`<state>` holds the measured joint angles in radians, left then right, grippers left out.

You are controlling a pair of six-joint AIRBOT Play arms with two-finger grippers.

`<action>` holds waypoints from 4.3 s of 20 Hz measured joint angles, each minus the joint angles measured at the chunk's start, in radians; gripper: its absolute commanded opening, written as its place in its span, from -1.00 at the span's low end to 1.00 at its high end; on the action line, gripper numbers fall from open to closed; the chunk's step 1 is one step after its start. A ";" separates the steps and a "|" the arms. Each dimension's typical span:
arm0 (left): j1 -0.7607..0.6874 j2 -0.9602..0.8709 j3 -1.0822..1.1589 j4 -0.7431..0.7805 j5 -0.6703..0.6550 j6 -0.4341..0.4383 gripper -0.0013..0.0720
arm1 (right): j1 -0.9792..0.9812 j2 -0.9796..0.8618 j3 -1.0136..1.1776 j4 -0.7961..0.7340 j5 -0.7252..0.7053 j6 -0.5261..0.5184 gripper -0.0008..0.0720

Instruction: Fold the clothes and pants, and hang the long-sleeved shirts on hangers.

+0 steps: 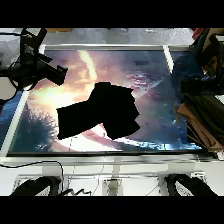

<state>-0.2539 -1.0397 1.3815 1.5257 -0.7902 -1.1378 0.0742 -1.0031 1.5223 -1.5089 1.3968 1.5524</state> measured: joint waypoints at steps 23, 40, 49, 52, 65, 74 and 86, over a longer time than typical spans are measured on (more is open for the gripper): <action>-0.001 -0.002 0.000 0.000 -0.048 -0.168 0.70 | -0.175 -0.301 -0.814 0.647 -0.328 -0.448 0.39; -0.001 -0.002 -0.001 -0.001 -0.049 -0.292 0.70 | -0.179 -0.538 -0.632 0.900 -0.108 -0.619 0.42; -0.001 -0.002 0.000 -0.001 -0.049 -0.292 0.70 | -0.180 -0.557 -0.557 0.776 -0.143 -0.574 0.44; -0.001 -0.002 -0.001 0.000 -0.049 -0.292 0.70 | -0.180 -0.557 -0.528 0.763 -0.118 -0.546 0.44; 0.012 -0.003 -0.002 -0.001 -0.049 -0.305 0.68 | -0.090 -0.686 -0.500 0.782 -0.019 -0.591 0.42; 0.212 -0.107 -0.003 -0.015 -0.206 -0.361 0.35 | -0.076 -0.703 -0.499 0.841 -0.071 -0.678 -0.30; 0.573 -0.212 -0.340 -0.321 -0.412 -0.132 0.34 | -0.074 -0.700 -0.499 0.900 -0.073 -0.755 -0.90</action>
<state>0.3195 -1.2518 1.0420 1.2049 -1.2022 -1.2694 -0.0002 -1.7027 1.0229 -0.6090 1.3235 0.7979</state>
